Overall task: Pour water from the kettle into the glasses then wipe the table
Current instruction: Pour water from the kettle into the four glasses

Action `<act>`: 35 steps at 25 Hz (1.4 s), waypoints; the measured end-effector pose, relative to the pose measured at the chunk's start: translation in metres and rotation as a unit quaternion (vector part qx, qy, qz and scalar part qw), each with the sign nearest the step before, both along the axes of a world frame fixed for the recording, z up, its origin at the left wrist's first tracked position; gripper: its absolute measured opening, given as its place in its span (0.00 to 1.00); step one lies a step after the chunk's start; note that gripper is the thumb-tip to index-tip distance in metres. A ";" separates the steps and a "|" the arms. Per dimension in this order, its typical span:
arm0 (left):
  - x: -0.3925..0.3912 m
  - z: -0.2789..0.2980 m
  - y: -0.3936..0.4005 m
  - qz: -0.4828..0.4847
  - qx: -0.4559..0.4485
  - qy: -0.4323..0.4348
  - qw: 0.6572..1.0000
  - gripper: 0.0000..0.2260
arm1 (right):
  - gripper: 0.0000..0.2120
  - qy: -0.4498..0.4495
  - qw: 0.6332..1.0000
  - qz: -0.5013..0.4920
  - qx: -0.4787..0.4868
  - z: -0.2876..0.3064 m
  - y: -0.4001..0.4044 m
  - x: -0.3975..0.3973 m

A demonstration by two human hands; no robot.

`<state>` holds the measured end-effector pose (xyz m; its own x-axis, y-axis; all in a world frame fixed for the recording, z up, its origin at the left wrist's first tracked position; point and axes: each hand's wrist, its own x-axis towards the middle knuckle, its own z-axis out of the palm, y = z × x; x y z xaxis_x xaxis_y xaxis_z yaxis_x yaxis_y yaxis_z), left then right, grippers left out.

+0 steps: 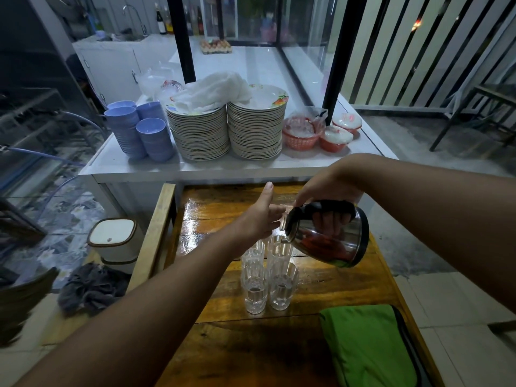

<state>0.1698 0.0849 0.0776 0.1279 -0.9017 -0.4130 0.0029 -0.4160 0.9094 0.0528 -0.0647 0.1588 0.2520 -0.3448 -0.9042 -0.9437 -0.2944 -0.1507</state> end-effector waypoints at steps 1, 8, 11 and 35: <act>0.000 0.000 0.000 0.001 -0.001 0.001 1.000 0.43 | 0.28 0.004 1.000 -0.001 0.010 0.001 -0.001 0.001; 0.000 -0.003 0.002 0.001 -0.007 0.006 1.000 0.43 | 0.30 0.016 1.000 0.018 -0.002 0.006 -0.001 0.004; 0.000 -0.003 0.003 0.003 -0.009 0.008 1.000 0.43 | 0.29 0.020 0.999 0.028 -0.001 0.006 0.000 0.004; -0.012 0.010 0.019 0.024 -0.025 0.002 0.999 0.35 | 0.29 0.028 0.995 0.073 -0.059 0.008 0.015 0.016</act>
